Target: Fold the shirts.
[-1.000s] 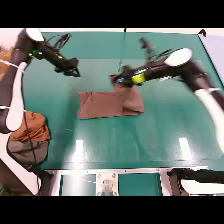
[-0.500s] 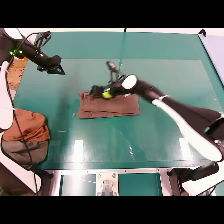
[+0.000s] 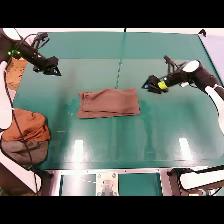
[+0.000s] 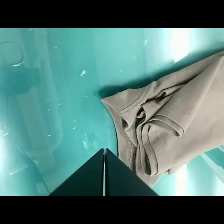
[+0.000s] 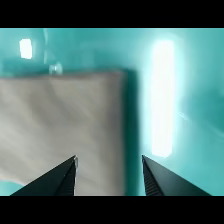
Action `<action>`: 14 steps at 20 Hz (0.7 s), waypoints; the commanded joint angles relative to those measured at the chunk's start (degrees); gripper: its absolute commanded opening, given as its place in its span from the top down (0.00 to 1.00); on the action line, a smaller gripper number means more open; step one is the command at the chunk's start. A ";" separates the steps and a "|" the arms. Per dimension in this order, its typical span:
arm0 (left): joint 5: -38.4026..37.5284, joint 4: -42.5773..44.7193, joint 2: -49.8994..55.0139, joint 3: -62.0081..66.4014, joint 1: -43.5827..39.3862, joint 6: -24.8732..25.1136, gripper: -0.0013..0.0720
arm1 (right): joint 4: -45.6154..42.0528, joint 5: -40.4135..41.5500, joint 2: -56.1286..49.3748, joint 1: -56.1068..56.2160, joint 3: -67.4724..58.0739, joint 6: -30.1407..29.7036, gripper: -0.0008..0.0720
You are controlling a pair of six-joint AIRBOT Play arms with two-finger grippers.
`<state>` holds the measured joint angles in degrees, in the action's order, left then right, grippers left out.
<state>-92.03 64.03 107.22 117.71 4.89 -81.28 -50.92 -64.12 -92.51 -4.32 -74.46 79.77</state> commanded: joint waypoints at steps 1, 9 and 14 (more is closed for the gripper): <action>0.02 0.72 -0.02 0.00 0.09 -1.90 0.95 | 9.57 -2.45 -4.20 -4.22 4.94 -10.38 0.34; -0.61 0.72 -0.02 0.00 0.09 -2.71 0.95 | 24.55 -2.38 -15.04 5.73 3.56 -17.11 0.43; -1.18 0.72 -0.02 0.00 0.09 -2.25 0.95 | 22.97 -7.06 -12.50 5.84 -6.45 -13.46 0.97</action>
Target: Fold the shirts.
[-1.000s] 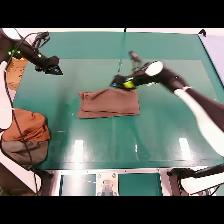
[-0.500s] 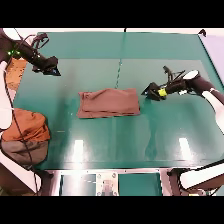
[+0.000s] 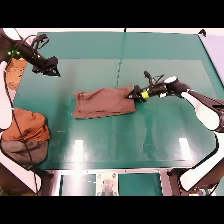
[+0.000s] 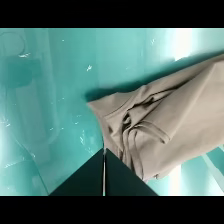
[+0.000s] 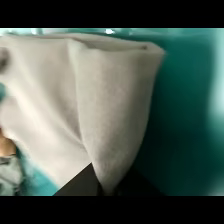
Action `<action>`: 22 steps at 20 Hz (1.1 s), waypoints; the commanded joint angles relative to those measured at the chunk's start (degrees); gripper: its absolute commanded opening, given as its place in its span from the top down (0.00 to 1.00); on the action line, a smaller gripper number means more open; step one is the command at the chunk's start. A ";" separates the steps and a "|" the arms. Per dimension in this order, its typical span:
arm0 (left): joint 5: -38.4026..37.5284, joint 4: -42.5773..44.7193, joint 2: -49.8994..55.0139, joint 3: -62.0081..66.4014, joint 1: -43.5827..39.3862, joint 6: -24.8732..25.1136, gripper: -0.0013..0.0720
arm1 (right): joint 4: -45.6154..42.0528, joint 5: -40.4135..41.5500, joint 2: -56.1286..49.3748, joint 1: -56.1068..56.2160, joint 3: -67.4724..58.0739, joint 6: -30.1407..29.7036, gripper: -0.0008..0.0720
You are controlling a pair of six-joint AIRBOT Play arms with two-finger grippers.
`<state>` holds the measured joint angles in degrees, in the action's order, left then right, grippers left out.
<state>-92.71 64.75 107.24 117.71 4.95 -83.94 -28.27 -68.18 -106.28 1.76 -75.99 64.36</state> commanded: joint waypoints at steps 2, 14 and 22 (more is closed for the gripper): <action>-0.63 0.00 -0.04 0.00 0.02 0.42 0.95 | -4.81 -3.85 5.73 -4.39 -8.83 5.70 0.97; -0.74 -0.04 -0.04 0.00 0.02 0.37 0.95 | -40.98 -8.31 24.33 -56.26 -8.04 23.30 0.97; 0.63 -0.31 -0.04 0.00 -0.44 0.35 0.95 | -43.80 0.92 27.10 -78.12 16.85 25.64 0.97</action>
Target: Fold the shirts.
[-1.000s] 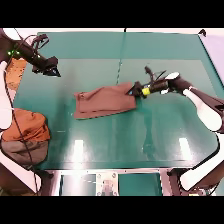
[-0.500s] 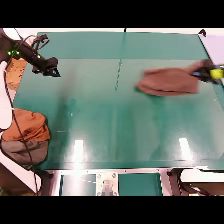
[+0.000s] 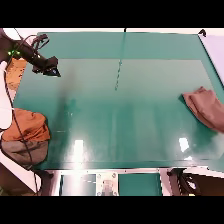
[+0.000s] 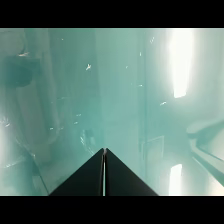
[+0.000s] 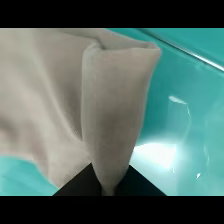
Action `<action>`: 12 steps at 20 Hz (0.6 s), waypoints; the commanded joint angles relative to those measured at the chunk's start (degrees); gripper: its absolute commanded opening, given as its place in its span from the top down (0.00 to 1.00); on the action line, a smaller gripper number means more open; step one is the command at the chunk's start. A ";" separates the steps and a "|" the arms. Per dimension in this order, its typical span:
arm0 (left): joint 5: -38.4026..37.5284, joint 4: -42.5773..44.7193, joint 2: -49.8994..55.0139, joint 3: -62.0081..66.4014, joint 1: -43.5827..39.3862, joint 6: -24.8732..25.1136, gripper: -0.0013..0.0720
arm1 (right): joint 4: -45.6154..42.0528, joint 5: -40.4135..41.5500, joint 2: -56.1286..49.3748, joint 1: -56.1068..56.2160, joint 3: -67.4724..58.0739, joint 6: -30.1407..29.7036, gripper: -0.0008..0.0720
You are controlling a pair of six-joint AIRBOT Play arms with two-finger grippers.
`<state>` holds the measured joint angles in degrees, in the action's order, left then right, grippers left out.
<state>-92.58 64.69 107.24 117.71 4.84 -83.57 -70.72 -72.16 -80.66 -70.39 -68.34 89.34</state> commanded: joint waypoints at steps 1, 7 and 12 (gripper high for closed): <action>0.50 -0.39 -0.04 0.00 -0.50 0.00 0.95 | -1.36 6.49 2.08 -6.43 12.02 0.66 0.97; 0.61 -0.44 -0.04 0.00 -1.46 0.02 0.95 | -1.60 8.17 3.67 -6.67 18.64 1.73 0.59; 1.86 -0.79 -2.34 0.02 -1.44 0.07 0.96 | -16.83 -15.80 3.72 -5.73 2.69 10.84 0.47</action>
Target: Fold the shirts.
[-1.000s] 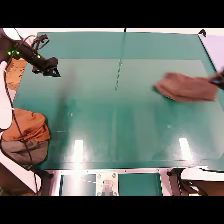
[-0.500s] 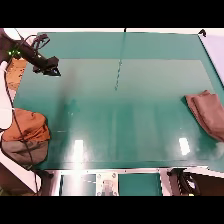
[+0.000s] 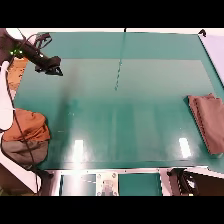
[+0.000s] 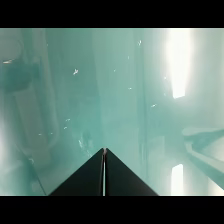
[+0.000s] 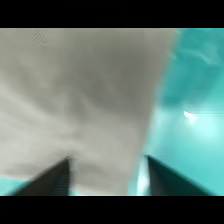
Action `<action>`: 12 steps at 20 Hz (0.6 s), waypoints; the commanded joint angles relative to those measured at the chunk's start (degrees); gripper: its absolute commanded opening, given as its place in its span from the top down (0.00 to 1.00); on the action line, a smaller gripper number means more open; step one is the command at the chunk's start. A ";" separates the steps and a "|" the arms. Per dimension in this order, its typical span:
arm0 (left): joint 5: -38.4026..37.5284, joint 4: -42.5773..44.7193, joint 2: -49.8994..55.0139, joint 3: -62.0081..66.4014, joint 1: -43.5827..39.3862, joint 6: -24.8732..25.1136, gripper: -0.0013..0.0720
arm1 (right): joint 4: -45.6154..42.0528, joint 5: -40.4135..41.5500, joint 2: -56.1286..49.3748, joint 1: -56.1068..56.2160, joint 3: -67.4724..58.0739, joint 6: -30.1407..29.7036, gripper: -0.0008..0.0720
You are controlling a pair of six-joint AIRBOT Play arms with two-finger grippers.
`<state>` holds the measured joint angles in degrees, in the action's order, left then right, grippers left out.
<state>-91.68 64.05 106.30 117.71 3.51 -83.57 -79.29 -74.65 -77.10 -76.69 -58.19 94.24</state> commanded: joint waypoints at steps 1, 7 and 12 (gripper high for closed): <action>1.44 -0.15 -3.06 0.02 -0.13 0.20 0.96 | -7.78 -16.59 0.31 1.70 -11.41 7.08 0.72; -0.33 0.31 -16.96 -3.91 -0.13 0.52 0.96 | 8.55 -9.73 5.38 24.94 -22.36 3.74 0.97; 2.75 0.87 -35.80 -33.55 -0.13 0.48 0.96 | 9.44 -1.25 17.18 50.69 -6.64 -0.37 0.97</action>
<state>-91.26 64.47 80.47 98.94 3.36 -83.07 -71.90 -81.01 -65.98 -38.59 -72.14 96.29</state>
